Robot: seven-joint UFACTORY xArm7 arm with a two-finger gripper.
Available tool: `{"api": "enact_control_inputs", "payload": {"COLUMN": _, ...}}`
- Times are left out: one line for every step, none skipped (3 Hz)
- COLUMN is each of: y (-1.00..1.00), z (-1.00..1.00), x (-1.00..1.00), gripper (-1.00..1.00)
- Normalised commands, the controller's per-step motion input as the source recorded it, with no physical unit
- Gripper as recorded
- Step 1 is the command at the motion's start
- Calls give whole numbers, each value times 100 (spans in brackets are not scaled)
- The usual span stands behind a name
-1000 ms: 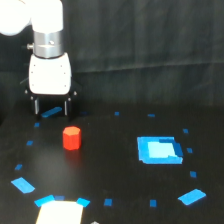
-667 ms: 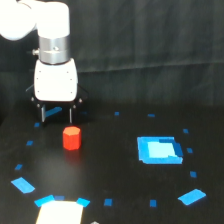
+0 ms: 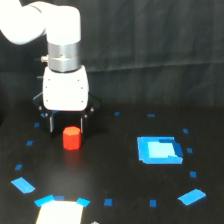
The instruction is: Pick up the red object from the table
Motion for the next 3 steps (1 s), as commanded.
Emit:
{"api": "enact_control_inputs", "payload": {"y": -90, "z": -100, "x": 13, "gripper": -100}}
{"api": "enact_control_inputs", "payload": {"y": -51, "z": -73, "x": -11, "gripper": -100}}
{"api": "enact_control_inputs", "payload": {"y": 47, "z": 52, "x": 35, "gripper": -100}}
